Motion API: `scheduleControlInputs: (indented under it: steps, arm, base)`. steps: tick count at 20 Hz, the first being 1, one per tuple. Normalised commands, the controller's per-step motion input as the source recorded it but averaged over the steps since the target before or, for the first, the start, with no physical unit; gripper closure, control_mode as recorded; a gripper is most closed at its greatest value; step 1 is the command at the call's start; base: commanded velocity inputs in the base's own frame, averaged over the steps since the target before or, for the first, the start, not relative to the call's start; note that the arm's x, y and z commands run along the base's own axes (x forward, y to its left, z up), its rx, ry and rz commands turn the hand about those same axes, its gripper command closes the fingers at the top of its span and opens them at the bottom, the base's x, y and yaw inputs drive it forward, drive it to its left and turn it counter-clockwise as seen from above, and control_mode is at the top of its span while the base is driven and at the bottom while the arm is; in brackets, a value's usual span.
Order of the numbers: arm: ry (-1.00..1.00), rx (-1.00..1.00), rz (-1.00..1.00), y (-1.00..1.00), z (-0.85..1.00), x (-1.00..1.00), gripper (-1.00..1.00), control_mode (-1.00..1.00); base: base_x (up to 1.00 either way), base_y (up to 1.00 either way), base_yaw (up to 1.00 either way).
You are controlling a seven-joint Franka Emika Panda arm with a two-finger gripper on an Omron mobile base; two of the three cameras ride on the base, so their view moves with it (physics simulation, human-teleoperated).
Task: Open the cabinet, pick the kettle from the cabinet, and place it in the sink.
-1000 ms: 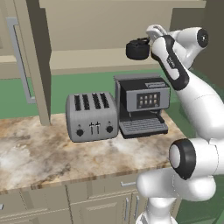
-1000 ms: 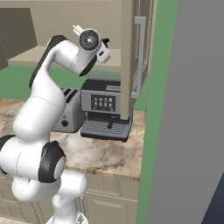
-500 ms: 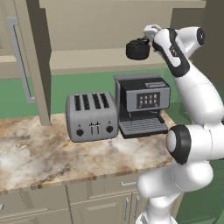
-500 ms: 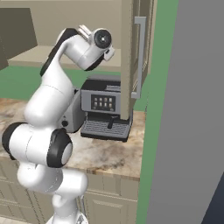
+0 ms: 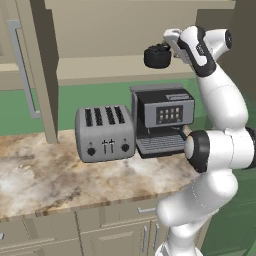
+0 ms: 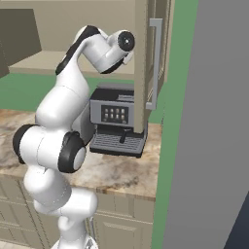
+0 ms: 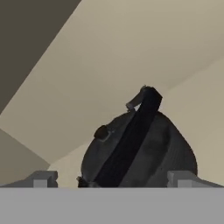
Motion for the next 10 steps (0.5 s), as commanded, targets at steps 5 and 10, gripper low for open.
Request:
scheduleControlInputs:
  steps: [5,10]
  arm:
    - [0.00,-0.10,0.01,0.00,0.00,0.27,-1.00,-1.00]
    - [0.00,-0.10,0.00,0.00,0.00,0.28,-1.00,-1.00]
  base:
    - [0.00,0.00,0.00]
    - [0.00,0.00,0.00]
